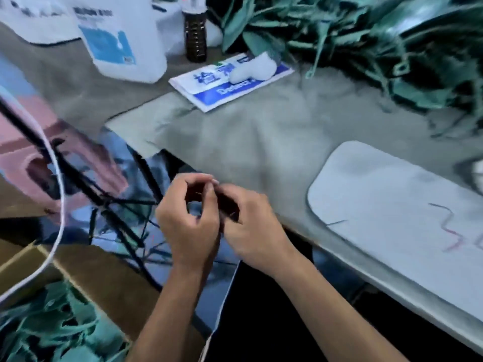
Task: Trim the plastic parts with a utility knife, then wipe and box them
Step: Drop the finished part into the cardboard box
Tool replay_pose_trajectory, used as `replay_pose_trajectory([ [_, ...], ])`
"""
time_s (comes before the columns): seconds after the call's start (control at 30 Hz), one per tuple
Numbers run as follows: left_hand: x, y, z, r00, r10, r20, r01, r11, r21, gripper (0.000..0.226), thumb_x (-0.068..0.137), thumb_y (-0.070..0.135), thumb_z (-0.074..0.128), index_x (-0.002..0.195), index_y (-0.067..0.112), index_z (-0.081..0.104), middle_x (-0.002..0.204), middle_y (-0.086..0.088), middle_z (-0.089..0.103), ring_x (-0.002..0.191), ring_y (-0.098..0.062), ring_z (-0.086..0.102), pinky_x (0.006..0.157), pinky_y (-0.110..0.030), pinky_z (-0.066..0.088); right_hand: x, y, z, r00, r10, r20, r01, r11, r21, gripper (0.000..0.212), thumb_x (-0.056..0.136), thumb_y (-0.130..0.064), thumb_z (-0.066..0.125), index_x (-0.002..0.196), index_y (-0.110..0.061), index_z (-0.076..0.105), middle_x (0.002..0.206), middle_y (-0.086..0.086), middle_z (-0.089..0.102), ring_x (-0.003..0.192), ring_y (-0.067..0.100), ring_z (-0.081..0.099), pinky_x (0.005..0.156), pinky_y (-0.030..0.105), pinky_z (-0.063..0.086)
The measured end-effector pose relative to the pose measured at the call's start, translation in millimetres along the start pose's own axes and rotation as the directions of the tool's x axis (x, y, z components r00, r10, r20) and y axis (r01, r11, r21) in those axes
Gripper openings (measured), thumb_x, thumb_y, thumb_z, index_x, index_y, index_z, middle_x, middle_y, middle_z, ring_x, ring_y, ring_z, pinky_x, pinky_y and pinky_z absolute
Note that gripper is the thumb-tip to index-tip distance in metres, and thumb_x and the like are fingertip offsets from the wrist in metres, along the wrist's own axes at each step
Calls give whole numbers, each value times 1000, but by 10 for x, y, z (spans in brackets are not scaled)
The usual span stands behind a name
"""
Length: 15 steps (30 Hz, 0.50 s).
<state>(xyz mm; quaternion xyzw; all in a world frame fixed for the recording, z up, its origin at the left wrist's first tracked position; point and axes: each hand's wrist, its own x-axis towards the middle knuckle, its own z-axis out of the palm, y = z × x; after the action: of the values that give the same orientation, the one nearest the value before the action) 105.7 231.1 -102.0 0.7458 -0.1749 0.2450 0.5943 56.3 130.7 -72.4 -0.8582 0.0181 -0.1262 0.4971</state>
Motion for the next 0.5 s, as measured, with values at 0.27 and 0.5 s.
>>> replay_pose_trajectory([
  [0.27,-13,1470,1922,913,114,391,8,954,-298,9,84,14,59,86,22,63,76,14,67,73,-6,67,69,-23,53,-461,358,-2027,847,89,-525,-132,990,-45,27,95,3,60,79,-17,67,69,2,65,66,28,58,58,38,49],
  [0.5,-237,1867,3406,690,-167,705,345,931,-117,8,87,11,62,93,16,65,82,6,67,85,-19,65,79,-33,52,-621,914,-3295,552,73,-831,-494,831,-255,10,93,-11,66,89,-17,73,81,-4,73,77,19,68,77,39,56],
])
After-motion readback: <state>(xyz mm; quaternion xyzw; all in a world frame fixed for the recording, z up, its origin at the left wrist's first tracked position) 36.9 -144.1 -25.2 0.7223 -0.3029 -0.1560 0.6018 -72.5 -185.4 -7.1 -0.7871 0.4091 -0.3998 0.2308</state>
